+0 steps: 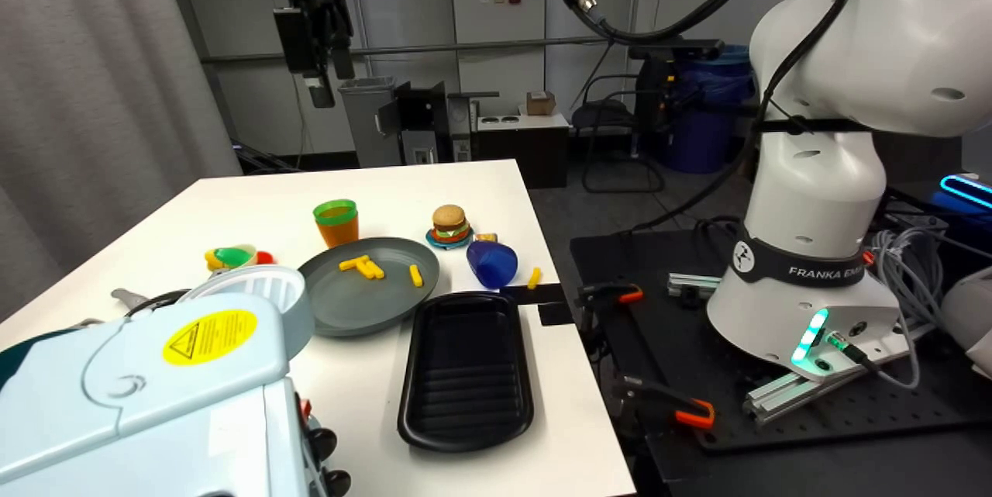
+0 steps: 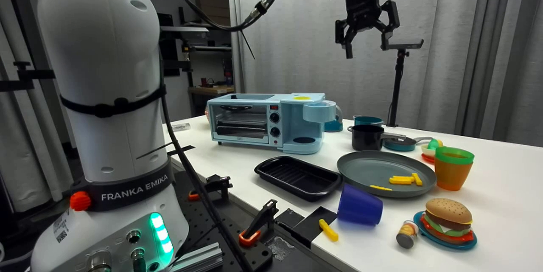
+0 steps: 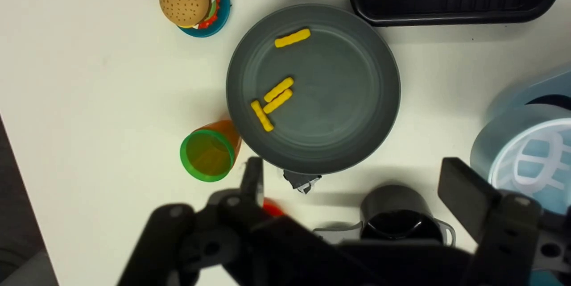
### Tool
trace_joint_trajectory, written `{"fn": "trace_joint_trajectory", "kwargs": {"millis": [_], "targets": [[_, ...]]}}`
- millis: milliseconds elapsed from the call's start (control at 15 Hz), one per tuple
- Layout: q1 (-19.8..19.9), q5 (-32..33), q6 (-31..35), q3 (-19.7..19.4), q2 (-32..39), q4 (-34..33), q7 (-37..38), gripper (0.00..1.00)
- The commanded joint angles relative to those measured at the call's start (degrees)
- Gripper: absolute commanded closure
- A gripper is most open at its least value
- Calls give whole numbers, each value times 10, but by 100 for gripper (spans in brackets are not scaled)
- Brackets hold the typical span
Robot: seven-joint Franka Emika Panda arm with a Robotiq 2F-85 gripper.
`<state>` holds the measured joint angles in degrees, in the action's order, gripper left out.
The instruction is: Press the button on the top of the oven
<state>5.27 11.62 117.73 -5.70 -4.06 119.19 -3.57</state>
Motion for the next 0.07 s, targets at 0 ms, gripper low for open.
{"fn": "trace_joint_trajectory", "kwargs": {"millis": [0], "targets": [[1, 0, -1, 1, 0, -1, 0, 0]]}}
